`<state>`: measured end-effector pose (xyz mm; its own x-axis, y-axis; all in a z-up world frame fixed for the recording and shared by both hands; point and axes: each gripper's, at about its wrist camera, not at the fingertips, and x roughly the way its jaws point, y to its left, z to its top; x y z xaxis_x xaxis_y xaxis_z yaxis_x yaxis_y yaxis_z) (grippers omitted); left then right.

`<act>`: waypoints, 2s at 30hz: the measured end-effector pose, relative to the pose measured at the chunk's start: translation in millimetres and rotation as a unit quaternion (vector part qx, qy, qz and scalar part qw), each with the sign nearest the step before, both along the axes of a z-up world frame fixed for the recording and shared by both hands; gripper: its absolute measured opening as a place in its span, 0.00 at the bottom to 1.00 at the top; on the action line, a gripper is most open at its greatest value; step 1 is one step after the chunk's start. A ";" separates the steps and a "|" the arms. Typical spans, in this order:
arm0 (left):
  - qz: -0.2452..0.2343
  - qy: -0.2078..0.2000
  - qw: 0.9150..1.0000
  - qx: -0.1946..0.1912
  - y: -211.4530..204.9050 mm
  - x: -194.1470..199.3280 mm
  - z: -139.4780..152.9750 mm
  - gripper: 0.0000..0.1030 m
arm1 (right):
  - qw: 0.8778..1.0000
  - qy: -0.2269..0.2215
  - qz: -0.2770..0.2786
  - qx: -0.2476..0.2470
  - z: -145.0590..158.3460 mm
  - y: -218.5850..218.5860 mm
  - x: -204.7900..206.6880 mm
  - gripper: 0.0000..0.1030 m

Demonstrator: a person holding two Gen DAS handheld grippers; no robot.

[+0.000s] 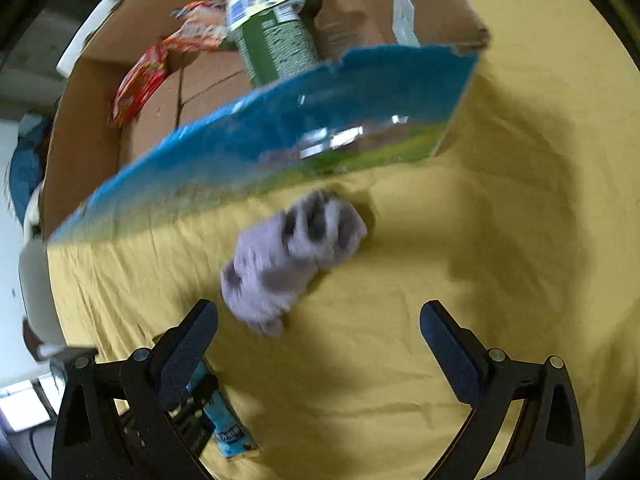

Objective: Organize soft objects
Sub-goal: 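Grasp the blue tube snack with the left tool while the right tool grasps the lavender sock, then drop the tube snack and sock into the box, opening both tools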

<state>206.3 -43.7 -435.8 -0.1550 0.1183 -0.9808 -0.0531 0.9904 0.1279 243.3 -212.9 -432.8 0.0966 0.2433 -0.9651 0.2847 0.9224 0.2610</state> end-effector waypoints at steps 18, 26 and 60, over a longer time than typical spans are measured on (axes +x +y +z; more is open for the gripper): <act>-0.044 -0.038 0.998 -0.034 17.9 27.5 28.6 0.19 | 0.998 0.043 0.039 -0.028 -14.4 37.3 9.7 0.38; -0.080 -0.042 0.995 -0.045 8.1 10.1 35.4 0.19 | 0.980 0.102 0.141 -0.101 -12.3 53.9 -42.6 0.39; -0.073 -0.081 0.991 -0.074 -21.0 -7.9 83.5 0.16 | 0.988 0.067 0.110 -0.087 -5.2 80.8 -64.5 0.36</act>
<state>198.4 -64.8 -352.2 0.0144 -0.0191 -0.9997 0.0837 0.9963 -0.0178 178.9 -132.0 -438.0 -0.0707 0.0734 -0.9948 0.0933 0.9934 0.0667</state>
